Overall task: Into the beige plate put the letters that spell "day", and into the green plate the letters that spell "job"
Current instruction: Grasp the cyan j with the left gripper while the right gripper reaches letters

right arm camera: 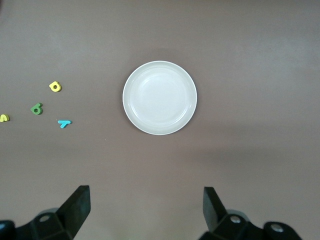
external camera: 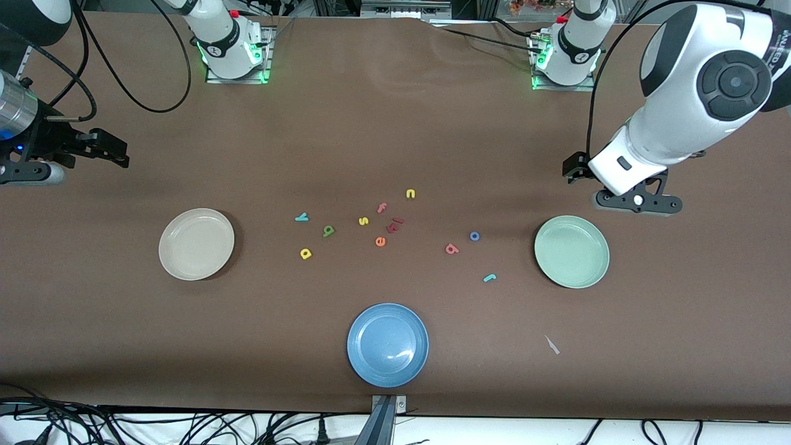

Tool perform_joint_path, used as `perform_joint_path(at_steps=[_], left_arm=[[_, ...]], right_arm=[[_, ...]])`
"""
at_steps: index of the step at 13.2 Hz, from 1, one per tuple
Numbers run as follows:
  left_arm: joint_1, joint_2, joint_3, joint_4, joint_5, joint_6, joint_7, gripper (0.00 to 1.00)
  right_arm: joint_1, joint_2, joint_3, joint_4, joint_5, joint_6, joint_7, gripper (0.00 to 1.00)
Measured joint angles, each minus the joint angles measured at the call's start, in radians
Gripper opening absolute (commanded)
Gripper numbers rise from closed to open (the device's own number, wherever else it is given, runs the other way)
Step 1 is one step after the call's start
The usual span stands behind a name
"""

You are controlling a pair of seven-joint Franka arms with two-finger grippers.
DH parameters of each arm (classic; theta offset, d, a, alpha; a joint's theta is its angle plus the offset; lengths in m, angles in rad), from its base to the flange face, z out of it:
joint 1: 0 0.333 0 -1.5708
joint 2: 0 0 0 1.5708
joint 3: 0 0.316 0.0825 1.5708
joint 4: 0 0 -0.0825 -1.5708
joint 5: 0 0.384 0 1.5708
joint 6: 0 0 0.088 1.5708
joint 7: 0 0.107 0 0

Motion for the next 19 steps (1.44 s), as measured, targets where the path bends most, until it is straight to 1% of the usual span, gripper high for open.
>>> perform_joint_path(at_steps=[3, 5, 8, 10, 12, 15, 16, 19], left_arm=[[-0.018, 0.051, 0.0, 0.001, 0.0, 0.033, 0.002, 1.0], [-0.051, 0.114, -0.002, 0.001, 0.0, 0.056, 0.003, 1.0], [-0.1, 0.224, -0.004, 0.011, 0.0, 0.176, 0.025, 1.0], [-0.114, 0.292, -0.004, 0.021, 0.0, 0.267, 0.129, 1.0], [-0.12, 0.364, -0.004, 0.065, 0.0, 0.335, 0.249, 1.0], [-0.124, 0.478, -0.004, 0.191, 0.0, 0.355, 0.378, 1.0], [-0.126, 0.509, -0.004, 0.219, 0.0, 0.376, 0.409, 1.0], [-0.128, 0.58, -0.003, 0.243, 0.0, 0.505, 0.523, 1.0]], right_arm=[[0.0, 0.001, 0.0, 0.0, 0.0, 0.0, 0.0, 1.0], [0.0, 0.001, 0.0, -0.001, 0.0, -0.001, 0.0, 1.0], [0.0, 0.002, 0.0, -0.001, 0.0, -0.006, 0.0, 1.0], [0.0, 0.002, 0.0, -0.001, 0.0, -0.011, 0.0, 1.0], [0.0, 0.003, 0.0, -0.001, 0.0, -0.015, 0.0, 1.0], [0.012, 0.009, 0.002, -0.003, 0.0, -0.037, -0.004, 1.0], [0.026, 0.013, 0.002, -0.005, 0.0, -0.041, -0.004, 1.0], [0.081, 0.04, 0.005, -0.013, 0.0, -0.043, -0.004, 1.0]])
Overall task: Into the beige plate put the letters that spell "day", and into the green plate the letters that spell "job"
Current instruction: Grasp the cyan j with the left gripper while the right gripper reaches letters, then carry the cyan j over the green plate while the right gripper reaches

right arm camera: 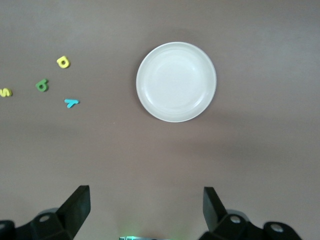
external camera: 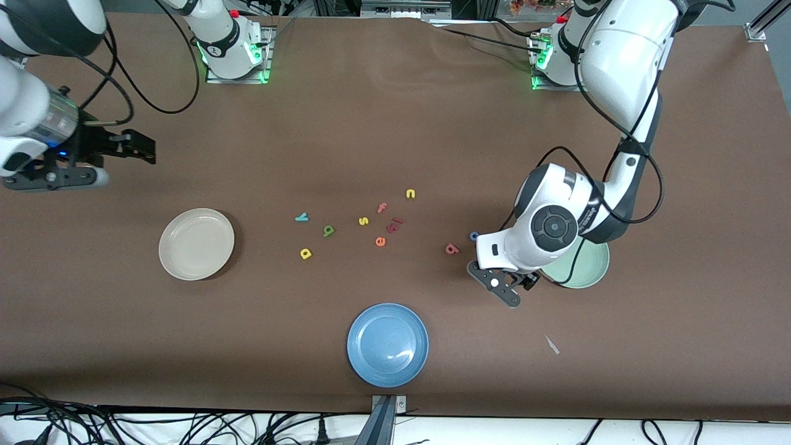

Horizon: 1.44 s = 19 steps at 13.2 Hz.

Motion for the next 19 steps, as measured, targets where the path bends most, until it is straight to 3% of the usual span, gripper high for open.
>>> perform_joint_path(at_steps=[3, 5, 9, 10, 12, 13, 16, 19], left_arm=[[0.001, 0.057, 0.005, 0.001, 0.0, 0.118, 0.094, 0.9], [0.001, 0.082, 0.006, -0.008, 0.0, 0.133, 0.117, 0.87], [-0.001, 0.099, 0.006, -0.065, 0.0, 0.172, 0.141, 0.74], [0.0, 0.1, 0.007, -0.074, 0.0, 0.189, 0.157, 0.67], [0.001, 0.104, 0.009, -0.077, 0.0, 0.203, 0.177, 0.65], [0.001, 0.107, 0.009, -0.077, 0.0, 0.209, 0.179, 0.55], [0.0, 0.116, 0.008, -0.078, 0.001, 0.235, 0.184, 0.0], [-0.001, 0.112, 0.008, -0.076, 0.003, 0.232, 0.186, 0.0]], right_arm=[[0.059, 0.06, 0.001, -0.001, 0.0, 0.018, 0.0, 1.0], [0.08, 0.107, 0.001, -0.001, 0.001, 0.062, 0.001, 1.0], [0.135, 0.191, 0.002, -0.002, 0.002, 0.178, 0.121, 1.0], [0.157, 0.21, 0.004, -0.002, 0.002, 0.213, 0.16, 1.0], [0.186, 0.242, 0.01, -0.013, 0.013, 0.294, 0.201, 1.0], [0.191, 0.253, 0.012, -0.031, 0.025, 0.341, 0.213, 1.0], [0.194, 0.262, 0.034, -0.13, 0.039, 0.486, 0.266, 1.0], [0.196, 0.261, 0.074, -0.238, 0.039, 0.649, 0.316, 1.0]])
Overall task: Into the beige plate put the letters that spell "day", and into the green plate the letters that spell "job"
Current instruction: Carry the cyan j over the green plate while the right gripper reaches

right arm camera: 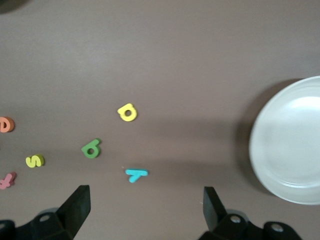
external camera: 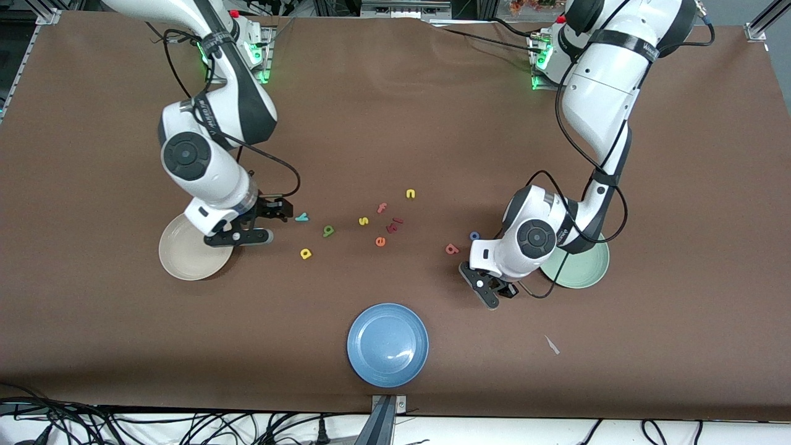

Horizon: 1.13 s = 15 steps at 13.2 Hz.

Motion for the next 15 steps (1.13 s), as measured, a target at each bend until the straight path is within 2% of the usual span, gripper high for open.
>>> perform_joint_path(at_steps=[3, 6, 8, 9, 12, 15], left_arm=[[0.001, -0.025, 0.002, 0.009, 0.057, -0.114, 0.002, 0.0], [0.024, -0.13, 0.014, 0.019, 0.085, -0.32, 0.002, 0.0], [0.072, -0.205, 0.021, 0.009, 0.09, -0.468, 0.004, 0.0], [0.11, -0.231, 0.023, -0.018, 0.097, -0.498, 0.017, 0.0], [0.231, -0.282, 0.021, -0.192, 0.099, -0.424, 0.093, 0.0], [0.253, -0.303, 0.013, -0.371, 0.099, -0.246, 0.106, 0.0]], right_arm=[[0.001, 0.001, 0.012, -0.08, 0.0, 0.117, 0.018, 1.0], [0.001, 0.01, 0.012, -0.09, 0.0, 0.131, 0.018, 1.0], [0.002, 0.017, 0.013, -0.091, 0.0, 0.131, 0.016, 1.0], [0.002, 0.024, 0.015, -0.092, 0.0, 0.133, 0.013, 1.0], [0.007, 0.085, 0.026, -0.093, 0.0, 0.207, 0.003, 1.0], [0.011, 0.176, 0.028, -0.098, 0.0, 0.322, -0.006, 1.0]])
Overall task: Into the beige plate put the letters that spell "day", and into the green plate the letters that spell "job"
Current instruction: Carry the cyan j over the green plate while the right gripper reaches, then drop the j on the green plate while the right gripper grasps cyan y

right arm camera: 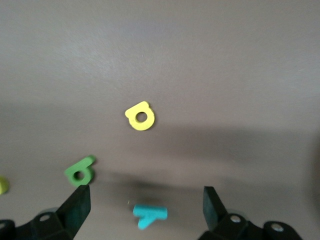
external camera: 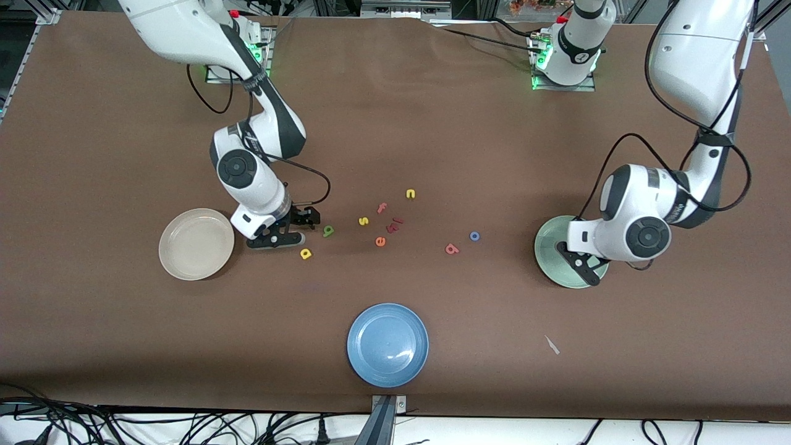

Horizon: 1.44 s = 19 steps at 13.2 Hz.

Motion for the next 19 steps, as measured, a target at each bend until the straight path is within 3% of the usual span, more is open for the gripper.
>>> perform_joint_path(at_steps=[2, 3, 4, 9, 12, 15, 19], left_arm=[[-0.007, -0.004, -0.008, -0.06, 0.0, 0.083, -0.001, 0.03], [-0.008, -0.004, -0.009, -0.079, 0.0, 0.115, -0.001, 0.38], [-0.008, -0.003, -0.009, -0.092, 0.0, 0.135, -0.001, 0.96], [-0.011, -0.06, -0.014, -0.083, 0.0, 0.114, 0.021, 1.0], [-0.014, -0.149, -0.075, -0.053, 0.0, 0.02, -0.035, 1.0], [-0.036, -0.178, -0.184, -0.041, -0.001, -0.023, -0.323, 1.0], [-0.17, -0.121, -0.209, -0.03, 0.0, -0.021, -0.836, 1.0]], right_arm=[[0.0, 0.029, 0.0, -0.024, 0.0, 0.056, -0.002, 1.0], [0.0, 0.03, 0.0, -0.036, 0.0, 0.065, -0.002, 1.0], [0.0, 0.029, 0.0, -0.04, 0.0, 0.066, -0.002, 1.0], [0.0, 0.009, 0.0, -0.074, 0.0, 0.047, -0.002, 0.99], [0.0, -0.014, 0.01, -0.111, 0.0, 0.047, -0.002, 0.87], [0.001, -0.021, 0.019, -0.12, 0.0, 0.047, -0.002, 0.77], [0.001, -0.022, 0.019, -0.12, 0.0, 0.048, -0.002, 0.68]])
